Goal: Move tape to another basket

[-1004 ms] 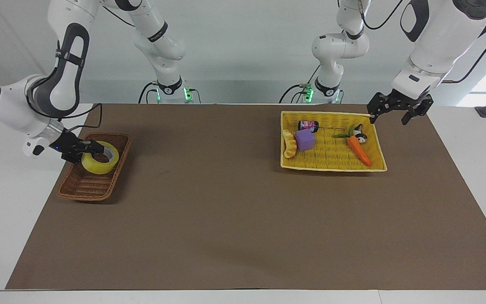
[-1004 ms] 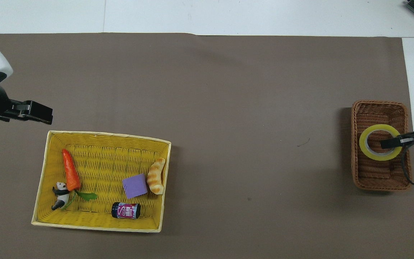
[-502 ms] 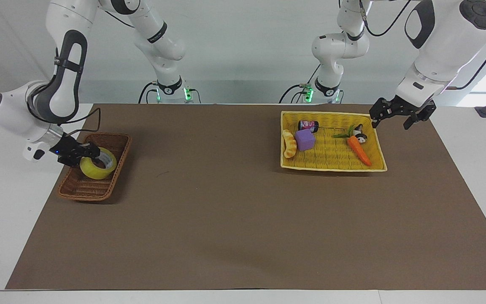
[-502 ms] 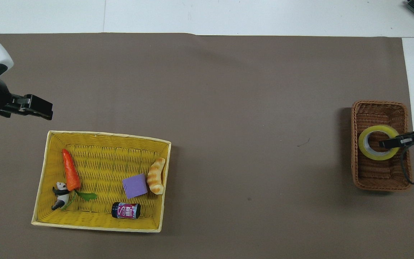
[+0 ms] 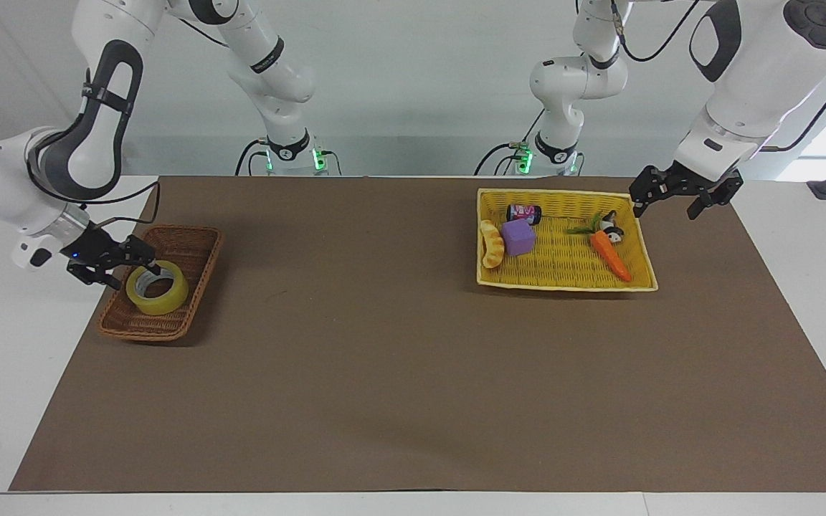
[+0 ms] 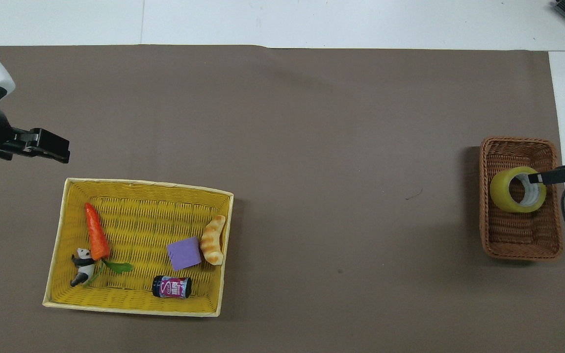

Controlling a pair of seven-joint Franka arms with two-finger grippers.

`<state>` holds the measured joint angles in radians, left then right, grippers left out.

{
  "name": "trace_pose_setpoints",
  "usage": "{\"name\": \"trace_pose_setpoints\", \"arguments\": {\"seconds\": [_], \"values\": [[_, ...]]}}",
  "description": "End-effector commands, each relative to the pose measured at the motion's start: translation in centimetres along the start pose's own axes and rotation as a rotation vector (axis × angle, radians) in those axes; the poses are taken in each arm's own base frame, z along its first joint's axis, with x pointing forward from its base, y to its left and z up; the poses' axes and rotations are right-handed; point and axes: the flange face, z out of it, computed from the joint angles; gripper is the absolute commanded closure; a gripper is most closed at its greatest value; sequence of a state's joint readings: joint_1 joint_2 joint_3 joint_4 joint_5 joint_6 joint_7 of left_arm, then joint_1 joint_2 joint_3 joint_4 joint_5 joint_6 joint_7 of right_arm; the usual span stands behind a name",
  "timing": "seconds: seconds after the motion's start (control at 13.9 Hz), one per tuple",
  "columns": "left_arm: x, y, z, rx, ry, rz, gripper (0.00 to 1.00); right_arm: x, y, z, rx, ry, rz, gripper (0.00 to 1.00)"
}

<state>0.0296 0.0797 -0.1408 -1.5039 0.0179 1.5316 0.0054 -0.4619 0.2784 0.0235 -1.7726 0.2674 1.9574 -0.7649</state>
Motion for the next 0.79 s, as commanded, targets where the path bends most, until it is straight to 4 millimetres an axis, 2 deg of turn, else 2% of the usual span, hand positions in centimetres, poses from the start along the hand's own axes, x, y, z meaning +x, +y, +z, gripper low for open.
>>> {"name": "trace_pose_setpoints", "arguments": {"seconds": [0.0,0.22,0.29,0.36,0.5,0.72], "values": [[0.2,-0.6,-0.6,-0.001,-0.001,0.010,0.00,2.9,-3.1,-4.6,-0.057,0.033,-0.042,0.00],[0.1,-0.7,-0.7,0.001,-0.002,0.009,0.00,4.7,-7.9,-8.1,-0.139,0.046,-0.076,0.00],[0.0,0.0,-0.7,0.008,-0.010,0.019,0.00,5.2,-10.5,-9.1,-0.167,0.037,-0.072,0.00],[-0.1,-0.9,-1.0,0.011,-0.009,-0.001,0.00,5.6,-13.1,-10.0,-0.191,0.023,-0.037,0.00],[-1.0,-1.1,-2.2,0.014,0.015,-0.003,0.00,5.8,-17.4,-11.1,-0.220,0.006,0.041,0.00],[-1.3,-2.0,-2.3,0.013,0.018,-0.012,0.00,6.0,-22.3,-12.4,-0.246,0.008,0.081,0.00]]}}
